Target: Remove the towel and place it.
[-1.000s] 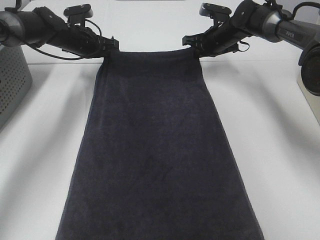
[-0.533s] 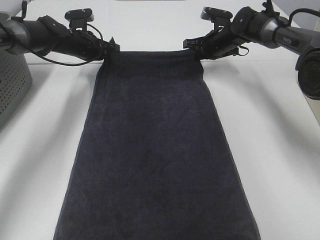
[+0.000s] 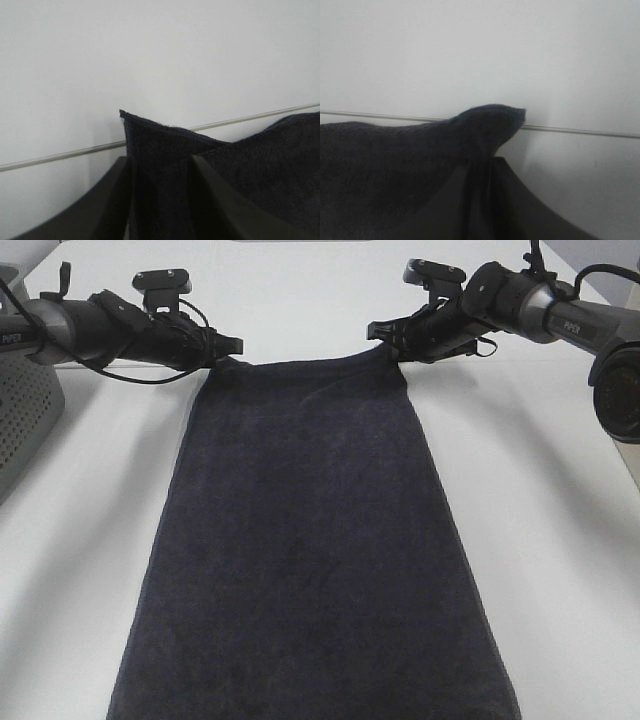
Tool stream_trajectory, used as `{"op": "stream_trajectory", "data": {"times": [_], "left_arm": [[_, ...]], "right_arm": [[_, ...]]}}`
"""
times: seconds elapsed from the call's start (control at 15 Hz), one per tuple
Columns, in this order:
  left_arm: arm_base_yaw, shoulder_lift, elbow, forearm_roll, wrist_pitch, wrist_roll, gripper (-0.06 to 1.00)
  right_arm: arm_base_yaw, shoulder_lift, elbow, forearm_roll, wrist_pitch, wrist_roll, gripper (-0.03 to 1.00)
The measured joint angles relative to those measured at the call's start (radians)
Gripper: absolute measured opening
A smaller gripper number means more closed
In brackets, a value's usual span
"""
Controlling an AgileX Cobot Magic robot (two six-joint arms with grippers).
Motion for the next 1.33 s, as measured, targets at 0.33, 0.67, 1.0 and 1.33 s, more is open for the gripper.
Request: {"op": "stream_trajectory", "data": {"times": [0.33, 0.67, 1.0, 1.33], "left_arm": [[0.000, 0.001, 0.000, -0.028, -0.042, 0.000, 0.56], [0.004, -0.104, 0.000, 0.015, 0.158, 0.000, 0.66], [0.004, -0.380, 0.000, 0.387, 0.531, -0.318, 0.72], [0.006, -0.509, 0.000, 0.723, 0.866, -0.638, 0.72]], "right_arm": [[0.000, 0.000, 0.000, -0.007, 0.014, 0.000, 0.66], [-0.036, -0.110, 0.000, -0.013, 0.274, 0.000, 0.69], [-0.037, -0.350, 0.000, -0.035, 0.676, 0.000, 0.75], [-0.037, -0.485, 0.000, -0.072, 0.754, 0.056, 0.75]]}}
